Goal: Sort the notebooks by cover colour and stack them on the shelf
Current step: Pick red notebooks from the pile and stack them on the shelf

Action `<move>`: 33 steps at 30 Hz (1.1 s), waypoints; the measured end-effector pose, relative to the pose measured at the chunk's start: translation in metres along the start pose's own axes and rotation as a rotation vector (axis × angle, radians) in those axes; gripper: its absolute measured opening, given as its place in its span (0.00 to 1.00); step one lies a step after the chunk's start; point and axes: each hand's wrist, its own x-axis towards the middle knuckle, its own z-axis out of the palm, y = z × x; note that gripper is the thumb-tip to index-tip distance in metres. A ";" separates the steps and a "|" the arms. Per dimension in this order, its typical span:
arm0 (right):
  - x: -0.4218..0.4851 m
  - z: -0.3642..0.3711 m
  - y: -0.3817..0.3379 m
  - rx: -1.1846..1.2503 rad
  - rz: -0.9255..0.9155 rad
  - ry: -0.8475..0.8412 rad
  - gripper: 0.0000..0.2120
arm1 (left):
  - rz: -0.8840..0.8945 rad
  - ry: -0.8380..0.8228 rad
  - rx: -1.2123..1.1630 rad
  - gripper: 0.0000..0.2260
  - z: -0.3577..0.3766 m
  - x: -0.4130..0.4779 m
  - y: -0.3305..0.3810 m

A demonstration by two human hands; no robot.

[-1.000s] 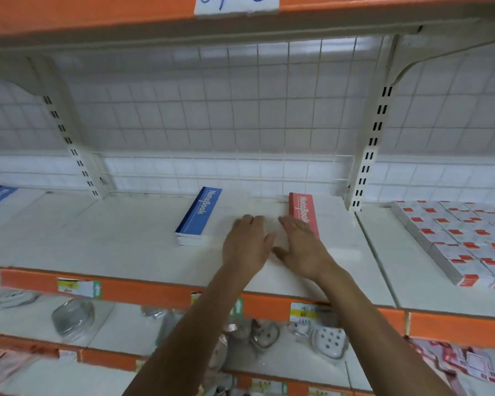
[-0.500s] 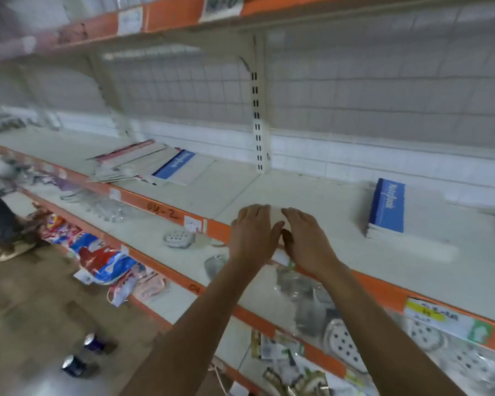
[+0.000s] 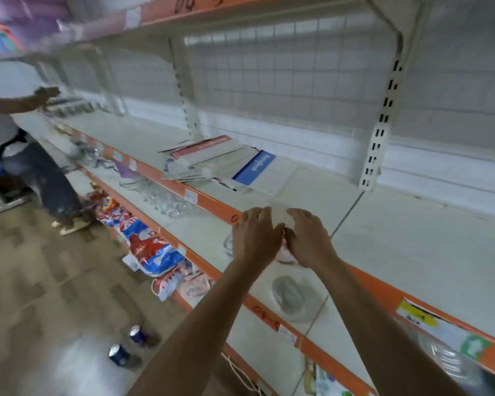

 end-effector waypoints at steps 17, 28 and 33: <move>0.200 0.080 -0.082 0.145 0.095 -0.061 0.17 | -0.048 0.075 0.040 0.22 -0.012 0.198 -0.141; 0.269 0.123 -0.128 0.418 0.384 0.235 0.15 | 0.126 -0.052 0.316 0.11 -0.019 0.273 -0.194; 0.279 0.122 -0.131 0.856 0.612 0.293 0.19 | 0.476 -0.027 0.059 0.12 -0.032 0.270 -0.184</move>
